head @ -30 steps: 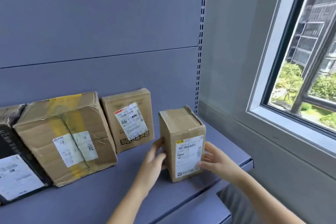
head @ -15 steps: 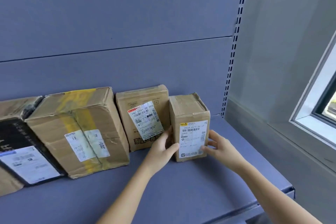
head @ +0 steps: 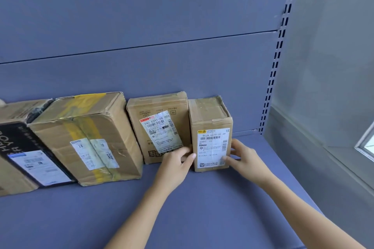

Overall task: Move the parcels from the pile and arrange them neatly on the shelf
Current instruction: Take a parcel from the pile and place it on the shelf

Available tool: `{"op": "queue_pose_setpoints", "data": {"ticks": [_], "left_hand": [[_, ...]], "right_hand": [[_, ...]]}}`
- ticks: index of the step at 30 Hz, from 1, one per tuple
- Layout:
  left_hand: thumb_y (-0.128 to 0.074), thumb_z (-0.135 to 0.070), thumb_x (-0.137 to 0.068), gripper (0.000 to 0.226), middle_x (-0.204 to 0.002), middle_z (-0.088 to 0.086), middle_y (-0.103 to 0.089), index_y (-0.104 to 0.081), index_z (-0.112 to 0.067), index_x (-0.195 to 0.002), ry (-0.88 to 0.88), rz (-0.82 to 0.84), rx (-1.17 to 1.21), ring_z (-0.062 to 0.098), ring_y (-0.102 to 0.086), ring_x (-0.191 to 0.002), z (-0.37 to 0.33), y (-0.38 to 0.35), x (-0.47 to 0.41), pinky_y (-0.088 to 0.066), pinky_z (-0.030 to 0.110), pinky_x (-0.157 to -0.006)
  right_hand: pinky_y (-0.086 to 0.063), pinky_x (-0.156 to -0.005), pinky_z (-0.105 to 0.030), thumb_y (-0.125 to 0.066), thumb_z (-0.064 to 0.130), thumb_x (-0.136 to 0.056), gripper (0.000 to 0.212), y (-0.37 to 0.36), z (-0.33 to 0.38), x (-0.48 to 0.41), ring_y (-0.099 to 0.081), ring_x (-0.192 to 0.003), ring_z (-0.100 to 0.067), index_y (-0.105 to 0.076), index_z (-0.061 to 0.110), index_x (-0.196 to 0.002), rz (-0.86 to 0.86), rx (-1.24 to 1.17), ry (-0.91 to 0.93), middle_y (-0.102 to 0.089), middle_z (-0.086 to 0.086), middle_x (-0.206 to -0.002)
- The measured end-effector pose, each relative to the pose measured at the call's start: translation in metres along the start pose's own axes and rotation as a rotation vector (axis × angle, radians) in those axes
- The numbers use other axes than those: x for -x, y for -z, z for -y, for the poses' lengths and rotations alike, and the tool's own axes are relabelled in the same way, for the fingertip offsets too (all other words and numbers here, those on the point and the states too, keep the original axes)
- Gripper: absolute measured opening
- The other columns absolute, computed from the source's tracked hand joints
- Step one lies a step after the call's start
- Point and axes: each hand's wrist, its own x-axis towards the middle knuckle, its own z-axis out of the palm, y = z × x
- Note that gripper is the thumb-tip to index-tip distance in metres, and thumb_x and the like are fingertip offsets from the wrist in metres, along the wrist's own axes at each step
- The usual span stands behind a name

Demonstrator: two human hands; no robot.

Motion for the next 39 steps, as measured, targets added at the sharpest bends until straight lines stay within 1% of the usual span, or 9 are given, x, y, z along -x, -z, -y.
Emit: {"op": "queue_pose_setpoints", "data": {"ticks": [4,9,13,15,18,22,28,35,39], "left_hand": [[-0.055,-0.022,-0.096,0.019,-0.095,-0.012,-0.069,-0.068,-0.017,-0.108,-0.001,-0.035,-0.008,0.0,-0.064,-0.09,-0.002,-0.002,0.003,-0.049,0.015,-0.076],[-0.052,-0.033,-0.096,0.022,-0.085,0.003,-0.073,-0.066,-0.018,-0.104,0.041,-0.071,-0.063,0.017,-0.068,-0.081,-0.002,-0.008,0.007,-0.052,0.036,-0.074],[-0.051,-0.037,-0.094,0.019,-0.093,-0.007,-0.073,-0.064,-0.026,-0.101,0.076,-0.119,-0.158,0.013,-0.068,-0.085,-0.009,-0.009,0.013,-0.055,0.041,-0.075],[-0.052,-0.035,-0.094,0.019,-0.105,-0.014,-0.07,-0.063,-0.027,-0.108,0.078,-0.149,-0.263,0.009,-0.065,-0.096,-0.013,-0.007,0.017,-0.053,0.038,-0.079],[-0.052,-0.032,-0.094,0.028,-0.12,-0.015,-0.061,-0.058,-0.028,-0.121,0.117,-0.202,-0.325,0.009,-0.06,-0.104,-0.015,0.001,0.032,-0.051,0.037,-0.084],[-0.051,-0.028,-0.095,0.026,-0.122,-0.014,-0.055,-0.056,-0.027,-0.12,0.248,-0.31,-0.252,0.009,-0.058,-0.103,-0.002,0.019,0.065,-0.051,0.037,-0.085],[-0.05,-0.026,-0.095,0.016,-0.108,-0.01,-0.061,-0.062,-0.026,-0.106,0.385,-0.341,-0.27,0.009,-0.061,-0.093,0.015,0.052,0.112,-0.054,0.037,-0.077],[-0.049,-0.026,-0.096,0.017,-0.11,-0.012,-0.061,-0.062,-0.025,-0.107,0.483,-0.423,-0.329,0.01,-0.06,-0.095,0.035,0.125,0.181,-0.052,0.033,-0.077],[-0.049,-0.024,-0.095,0.018,-0.114,-0.009,-0.062,-0.062,-0.024,-0.107,0.57,-0.482,-0.35,0.012,-0.058,-0.1,0.065,0.184,0.232,-0.051,0.035,-0.084]], "right_hand": [[-0.04,-0.079,0.001,-0.062,0.016,-0.091,0.037,0.002,-0.001,-0.001,-0.052,-0.101,0.025,-0.051,0.039,-0.117,0.026,0.003,0.035,-0.062,0.03,-0.11],[-0.04,-0.076,0.003,-0.061,0.015,-0.093,0.04,0.004,-0.002,-0.001,-0.05,-0.095,0.029,-0.05,0.031,-0.127,0.053,0.004,0.042,-0.061,0.022,-0.114],[-0.045,-0.078,-0.002,-0.057,0.012,-0.094,0.047,0.003,0.0,0.002,-0.056,-0.108,0.005,-0.042,0.023,-0.138,0.08,-0.022,0.044,-0.055,0.014,-0.126],[-0.045,-0.097,-0.016,-0.057,0.013,-0.094,0.06,-0.004,-0.002,0.005,-0.046,-0.13,-0.01,-0.028,0.017,-0.147,0.079,-0.067,0.043,-0.039,0.005,-0.146],[-0.023,-0.113,-0.028,-0.058,0.009,-0.091,0.068,-0.019,-0.003,0.016,-0.016,-0.14,-0.006,-0.017,0.003,-0.145,-0.113,-0.043,0.155,-0.012,0.0,-0.149],[-0.035,-0.096,-0.027,-0.046,0.005,-0.08,0.039,-0.032,0.019,0.035,-0.028,-0.118,-0.012,-0.034,0.013,-0.117,-0.482,-0.052,0.548,-0.026,-0.005,-0.126],[-0.04,-0.088,-0.032,-0.049,0.01,-0.081,0.033,-0.083,0.059,0.053,-0.038,-0.102,-0.026,-0.034,0.014,-0.11,-0.132,0.087,0.984,-0.034,-0.003,-0.113],[-0.036,-0.072,-0.025,-0.049,0.005,-0.079,0.041,-0.178,0.136,0.071,-0.048,-0.097,-0.028,-0.035,0.016,-0.116,0.165,0.132,0.903,-0.034,-0.008,-0.119],[-0.044,-0.068,-0.03,-0.051,0.002,-0.082,0.044,-0.249,0.187,0.09,-0.049,-0.11,-0.027,-0.044,0.007,-0.124,0.315,0.133,0.865,-0.037,-0.007,-0.123]]}}
